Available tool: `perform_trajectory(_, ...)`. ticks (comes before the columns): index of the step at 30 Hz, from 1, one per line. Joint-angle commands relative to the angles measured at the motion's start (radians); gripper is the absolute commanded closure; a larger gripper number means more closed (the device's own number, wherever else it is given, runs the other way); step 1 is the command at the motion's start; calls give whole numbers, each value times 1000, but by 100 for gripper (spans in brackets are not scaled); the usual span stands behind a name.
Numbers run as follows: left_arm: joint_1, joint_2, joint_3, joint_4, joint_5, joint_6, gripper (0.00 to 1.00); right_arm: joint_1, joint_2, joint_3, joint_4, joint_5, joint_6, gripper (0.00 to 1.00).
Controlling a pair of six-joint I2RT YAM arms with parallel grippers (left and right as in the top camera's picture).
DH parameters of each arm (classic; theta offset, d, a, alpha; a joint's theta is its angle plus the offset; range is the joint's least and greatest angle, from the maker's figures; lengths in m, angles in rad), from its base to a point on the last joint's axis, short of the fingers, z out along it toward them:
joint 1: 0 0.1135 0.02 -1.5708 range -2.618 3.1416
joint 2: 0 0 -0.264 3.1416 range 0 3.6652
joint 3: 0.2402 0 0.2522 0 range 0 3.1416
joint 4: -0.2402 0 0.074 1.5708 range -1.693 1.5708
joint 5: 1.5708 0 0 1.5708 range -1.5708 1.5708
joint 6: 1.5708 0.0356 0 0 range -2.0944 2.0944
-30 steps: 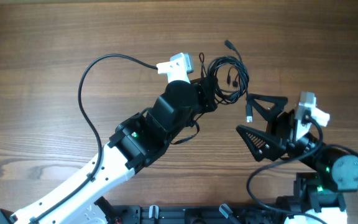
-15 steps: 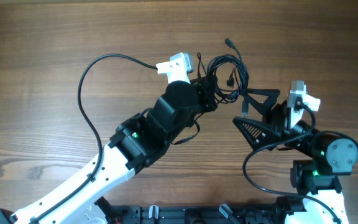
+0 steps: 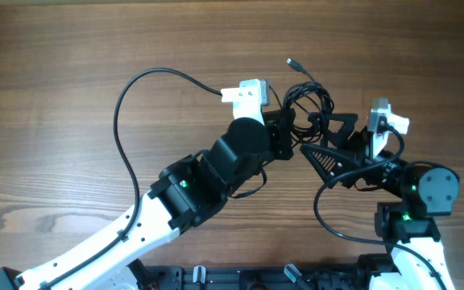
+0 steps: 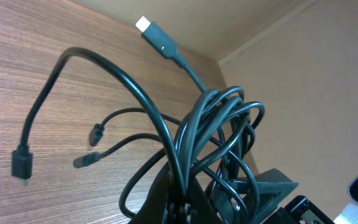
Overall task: Untangle cables
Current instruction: 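Move the right gripper toward the lifted bundle under the left gripper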
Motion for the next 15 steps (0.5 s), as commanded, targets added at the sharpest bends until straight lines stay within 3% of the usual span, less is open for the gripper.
perform_trajectory(1,-12,-16,6,15,-16,20,96,3,11,14,35,-56,-1,31)
perform_trajectory(2,-12,-16,6,15,-51,15,96,3,11,14,72,-89,-1,48)
perform_trajectory(4,-11,-16,6,14,-119,11,96,3,11,14,184,-167,0,69)
perform_trajectory(9,-11,-16,6,14,-186,-18,96,3,11,14,332,-295,3,87)
perform_trajectory(15,-11,-16,6,28,-309,-18,96,3,11,14,340,-409,-45,94)
